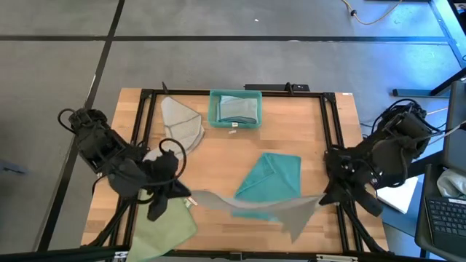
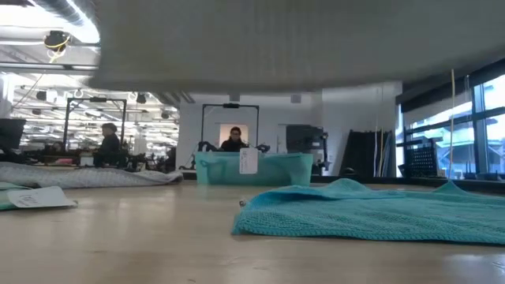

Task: Fold microfiber towels
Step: Fold the gray towel

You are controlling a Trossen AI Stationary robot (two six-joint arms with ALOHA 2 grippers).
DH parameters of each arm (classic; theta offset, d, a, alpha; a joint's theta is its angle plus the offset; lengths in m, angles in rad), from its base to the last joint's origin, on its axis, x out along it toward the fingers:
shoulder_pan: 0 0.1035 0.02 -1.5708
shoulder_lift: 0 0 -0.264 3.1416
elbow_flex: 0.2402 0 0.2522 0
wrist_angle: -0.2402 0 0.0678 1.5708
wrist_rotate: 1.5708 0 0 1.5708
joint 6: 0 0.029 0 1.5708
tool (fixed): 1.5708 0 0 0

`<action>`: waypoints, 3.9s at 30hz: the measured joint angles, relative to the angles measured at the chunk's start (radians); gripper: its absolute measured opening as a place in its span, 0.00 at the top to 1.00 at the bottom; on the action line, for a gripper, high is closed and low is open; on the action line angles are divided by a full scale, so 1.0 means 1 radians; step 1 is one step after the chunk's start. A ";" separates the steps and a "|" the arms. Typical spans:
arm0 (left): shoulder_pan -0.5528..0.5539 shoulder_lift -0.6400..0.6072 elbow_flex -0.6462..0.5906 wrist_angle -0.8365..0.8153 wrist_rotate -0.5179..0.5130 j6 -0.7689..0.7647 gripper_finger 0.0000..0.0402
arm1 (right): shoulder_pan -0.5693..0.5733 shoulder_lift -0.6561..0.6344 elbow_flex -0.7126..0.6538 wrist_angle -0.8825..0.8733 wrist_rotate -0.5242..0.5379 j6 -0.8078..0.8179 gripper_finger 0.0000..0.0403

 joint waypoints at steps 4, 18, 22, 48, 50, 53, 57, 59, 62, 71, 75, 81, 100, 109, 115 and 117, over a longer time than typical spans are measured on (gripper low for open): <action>0.039 0.000 -0.004 -0.212 -0.121 0.039 1.00 | -0.020 -0.007 0.000 -0.224 0.078 -0.070 0.99; 0.187 -0.002 -0.644 -0.014 -0.209 0.091 1.00 | -0.184 -0.032 -0.648 -0.333 0.182 -0.226 0.97; 0.217 -0.002 -0.788 0.090 -0.197 0.085 1.00 | -0.227 -0.032 -0.822 -0.226 0.210 -0.193 0.97; 0.210 -0.004 -0.815 0.558 -0.068 0.319 1.00 | -0.169 -0.029 -0.838 0.109 0.068 -0.151 0.98; 0.209 0.021 -0.818 0.680 -0.028 0.456 0.99 | -0.170 -0.029 -0.847 0.114 0.070 -0.151 0.98; 0.213 0.077 -0.819 0.721 0.013 0.622 0.93 | -0.170 -0.029 -0.853 0.118 0.073 -0.152 0.98; 0.235 0.170 -0.821 0.706 0.119 0.690 0.80 | -0.170 -0.029 -0.853 0.130 0.077 -0.150 0.98; 0.246 0.205 -0.821 0.723 0.139 0.689 0.73 | -0.170 -0.029 -0.853 0.142 0.078 -0.146 0.98; 0.259 0.248 -0.821 0.722 0.135 0.688 0.65 | -0.170 -0.029 -0.853 0.152 0.078 -0.145 0.98; 0.320 0.352 -0.821 0.706 0.232 0.687 0.58 | -0.170 -0.029 -0.853 0.168 0.116 -0.111 0.97; 0.350 0.369 -0.820 0.670 0.232 0.687 0.59 | -0.170 -0.029 -0.853 0.196 0.117 -0.097 0.97; 0.392 0.376 -0.820 0.660 0.223 0.693 0.59 | -0.170 -0.029 -0.853 0.207 0.122 -0.097 0.97; 0.380 0.376 -0.859 0.691 0.241 0.743 0.59 | -0.170 -0.029 -0.853 0.209 0.134 -0.099 0.97; 0.380 0.376 -0.877 0.759 0.252 0.739 0.59 | -0.170 -0.029 -0.853 0.210 0.134 -0.098 0.97; 0.380 0.376 -0.877 0.798 0.254 0.739 0.59 | -0.170 -0.029 -0.853 0.210 0.134 -0.098 0.97; 0.380 0.376 -0.877 0.795 0.254 0.742 0.59 | -0.170 -0.029 -0.853 0.210 0.144 -0.097 0.97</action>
